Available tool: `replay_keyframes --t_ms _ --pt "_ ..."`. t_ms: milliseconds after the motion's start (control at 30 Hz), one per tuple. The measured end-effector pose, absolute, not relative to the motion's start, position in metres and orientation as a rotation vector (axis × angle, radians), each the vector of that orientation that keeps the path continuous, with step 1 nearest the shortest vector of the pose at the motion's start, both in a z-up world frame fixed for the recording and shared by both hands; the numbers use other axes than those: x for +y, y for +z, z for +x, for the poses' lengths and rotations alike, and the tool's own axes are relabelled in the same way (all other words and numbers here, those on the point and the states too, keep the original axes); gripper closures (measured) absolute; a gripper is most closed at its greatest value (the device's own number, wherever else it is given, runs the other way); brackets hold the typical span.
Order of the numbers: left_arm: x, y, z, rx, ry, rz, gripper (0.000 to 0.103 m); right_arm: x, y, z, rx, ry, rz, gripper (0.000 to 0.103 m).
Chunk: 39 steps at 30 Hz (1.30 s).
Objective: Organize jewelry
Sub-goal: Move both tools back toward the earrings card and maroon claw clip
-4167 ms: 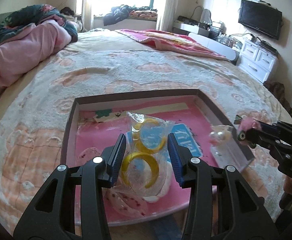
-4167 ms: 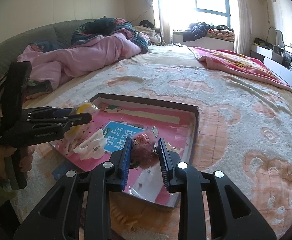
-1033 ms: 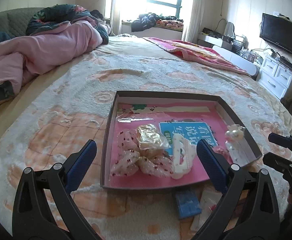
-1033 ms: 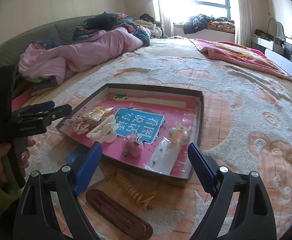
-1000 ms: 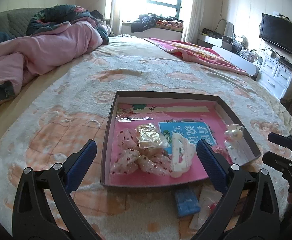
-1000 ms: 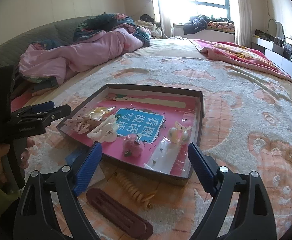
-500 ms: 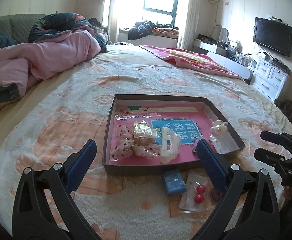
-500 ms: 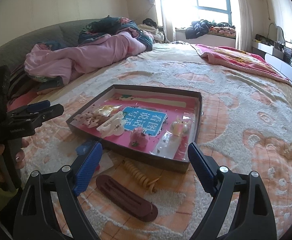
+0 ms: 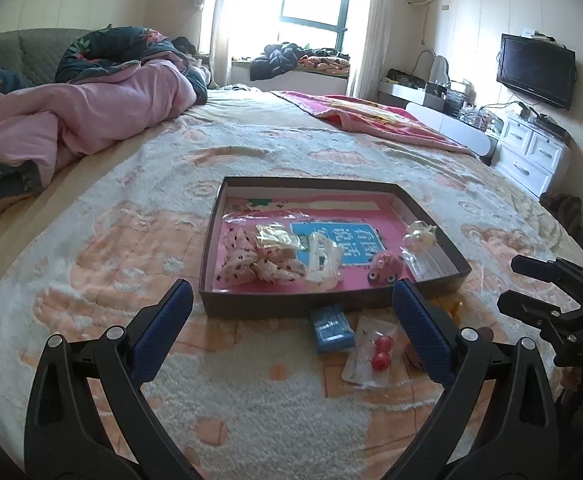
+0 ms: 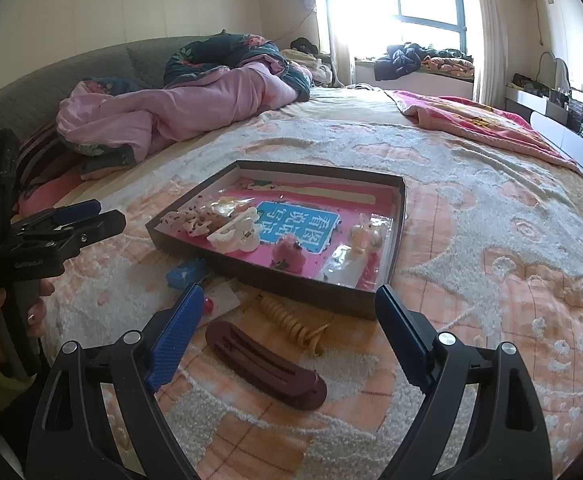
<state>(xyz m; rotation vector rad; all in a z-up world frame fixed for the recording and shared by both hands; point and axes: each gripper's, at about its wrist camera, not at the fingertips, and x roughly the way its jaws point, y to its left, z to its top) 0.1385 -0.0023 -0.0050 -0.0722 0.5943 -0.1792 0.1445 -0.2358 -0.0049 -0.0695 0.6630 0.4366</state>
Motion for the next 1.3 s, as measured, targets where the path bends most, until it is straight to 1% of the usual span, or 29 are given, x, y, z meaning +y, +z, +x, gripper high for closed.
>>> replay_keyframes --t_ms 333,1033,1233,1300 --pt "-0.013 -0.014 0.125 0.602 -0.217 -0.059 0.012 -0.239 -0.016 0.129 0.667 0.425 -0.087 0.018" --pt "-0.036 -0.043 0.12 0.694 -0.309 -0.023 0.012 -0.247 -0.049 0.117 0.728 0.42 -0.123 0.018" --pt "-0.045 -0.05 0.123 0.718 -0.336 -0.01 0.018 -0.246 -0.056 0.122 0.741 0.422 -0.133 0.018" --pt "-0.046 -0.052 0.124 0.725 -0.344 -0.007 0.022 -0.245 -0.058 0.124 0.747 0.426 -0.136 0.018"
